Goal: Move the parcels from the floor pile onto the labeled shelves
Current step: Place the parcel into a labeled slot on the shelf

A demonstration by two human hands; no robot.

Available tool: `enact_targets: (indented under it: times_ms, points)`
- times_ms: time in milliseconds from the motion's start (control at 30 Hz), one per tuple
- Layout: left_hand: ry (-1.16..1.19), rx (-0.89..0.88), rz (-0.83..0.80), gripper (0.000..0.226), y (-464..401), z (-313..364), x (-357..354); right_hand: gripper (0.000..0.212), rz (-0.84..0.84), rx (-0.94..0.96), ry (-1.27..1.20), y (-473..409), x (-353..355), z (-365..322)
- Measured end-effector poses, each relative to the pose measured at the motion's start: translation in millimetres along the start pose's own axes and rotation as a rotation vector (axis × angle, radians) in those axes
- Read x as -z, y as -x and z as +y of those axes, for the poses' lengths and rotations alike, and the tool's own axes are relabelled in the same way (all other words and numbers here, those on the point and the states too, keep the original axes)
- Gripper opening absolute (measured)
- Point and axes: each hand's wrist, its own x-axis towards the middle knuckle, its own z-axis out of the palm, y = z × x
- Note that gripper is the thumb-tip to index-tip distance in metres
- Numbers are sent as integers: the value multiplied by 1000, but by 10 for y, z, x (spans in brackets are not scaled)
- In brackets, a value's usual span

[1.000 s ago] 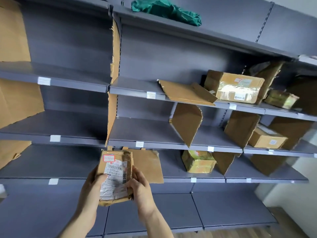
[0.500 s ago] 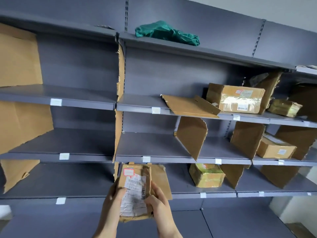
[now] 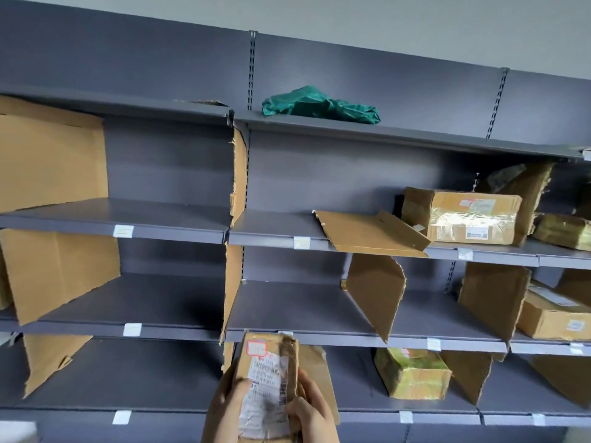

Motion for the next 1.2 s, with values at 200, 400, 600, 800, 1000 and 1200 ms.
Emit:
enact_targets:
  times_ms: [200, 400, 600, 800, 1000, 1200]
  points:
    - [52, -121, 36, 32, 230, 176, -305, 59, 94, -12, 41, -53, 47, -445]
    - [81, -143, 53, 30, 353, 339, -397, 49, 72, 2, 52, -54, 88, -559]
    - [115, -160, 106, 25, 528, 498, -146, 51, 28, 24, 80, -129, -119, -465]
    - [131, -165, 161, 25, 654, 577, 251, 50, -42, 35, 86, -69, -511, -455]
    - [115, -156, 226, 23, 729, 457, 442, 50, -42, 18, 134, 34, -678, -309]
    - [108, -95, 209, 21, 729, 168, 258, 45, 82, -58, 141, 297, -422, -62]
